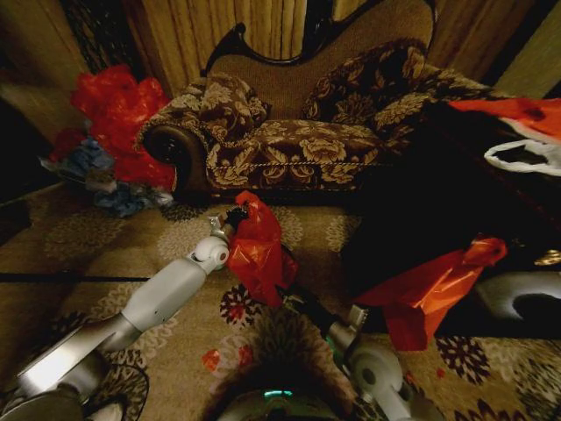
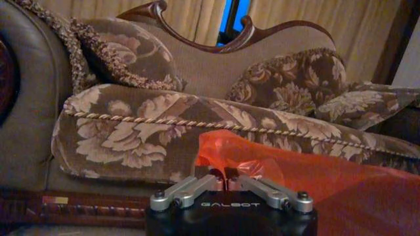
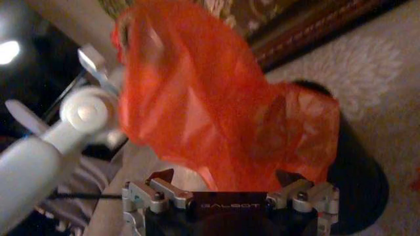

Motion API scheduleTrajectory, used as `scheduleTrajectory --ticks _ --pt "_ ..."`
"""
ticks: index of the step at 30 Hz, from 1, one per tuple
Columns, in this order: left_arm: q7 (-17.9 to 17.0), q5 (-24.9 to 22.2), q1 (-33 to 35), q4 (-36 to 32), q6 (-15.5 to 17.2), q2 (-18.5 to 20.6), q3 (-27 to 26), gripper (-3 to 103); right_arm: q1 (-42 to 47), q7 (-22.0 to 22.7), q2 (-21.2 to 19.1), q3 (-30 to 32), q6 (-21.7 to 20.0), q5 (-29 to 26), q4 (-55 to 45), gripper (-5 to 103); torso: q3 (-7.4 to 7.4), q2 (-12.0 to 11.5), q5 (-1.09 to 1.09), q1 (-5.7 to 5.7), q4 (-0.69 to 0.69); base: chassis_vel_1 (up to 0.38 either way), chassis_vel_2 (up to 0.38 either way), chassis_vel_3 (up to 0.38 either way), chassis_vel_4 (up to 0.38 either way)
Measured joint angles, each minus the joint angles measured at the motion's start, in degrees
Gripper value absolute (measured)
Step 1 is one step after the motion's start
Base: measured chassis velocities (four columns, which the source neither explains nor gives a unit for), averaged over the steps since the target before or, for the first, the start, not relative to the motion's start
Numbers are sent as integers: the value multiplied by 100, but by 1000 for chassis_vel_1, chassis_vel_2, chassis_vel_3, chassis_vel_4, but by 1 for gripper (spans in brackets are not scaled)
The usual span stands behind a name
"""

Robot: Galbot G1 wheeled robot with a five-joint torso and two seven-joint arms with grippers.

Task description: Place a garbage bag over the trash bin.

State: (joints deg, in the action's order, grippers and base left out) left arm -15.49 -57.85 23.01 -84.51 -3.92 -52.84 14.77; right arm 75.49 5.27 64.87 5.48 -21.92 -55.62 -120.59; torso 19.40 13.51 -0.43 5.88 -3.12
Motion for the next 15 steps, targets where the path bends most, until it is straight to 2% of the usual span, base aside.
scheduleTrajectory --ticks 5,7,9,10,12,13,15 --pt "3 -75 -4 -20 18 -23 10 0 -601 55 198 -291 -66 67 553 102 0 0 2 0 1 0 0 0 0" --pt "-2 -123 -5 -27 29 -32 17 0 -865 143 306 -339 -144 27 727 98 1 0 0 0 0 0 0 0 0" --pt "-18 -201 -4 -55 45 -9 11 0 -1345 270 509 -423 -61 -4 1056 88 1 0 2 1 1 0 0 0 0" --pt "-18 -201 -4 -55 45 -9 11 0 -1345 270 509 -423 -61 -4 1056 88 1 0 2 1 1 0 0 0 0" --pt "-39 -258 -4 -60 59 15 -14 0 -1627 307 639 -458 50 15 1301 77 1 0 0 0 1 0 0 0 0" --pt "-39 -258 -4 -60 59 15 -14 0 -1627 307 639 -458 50 15 1301 77 1 0 0 0 1 0 0 0 0" --pt "-68 -312 -4 -50 70 20 -53 0 -1870 337 755 -481 167 38 1532 67 1 0 1 1 1 0 0 0 0"
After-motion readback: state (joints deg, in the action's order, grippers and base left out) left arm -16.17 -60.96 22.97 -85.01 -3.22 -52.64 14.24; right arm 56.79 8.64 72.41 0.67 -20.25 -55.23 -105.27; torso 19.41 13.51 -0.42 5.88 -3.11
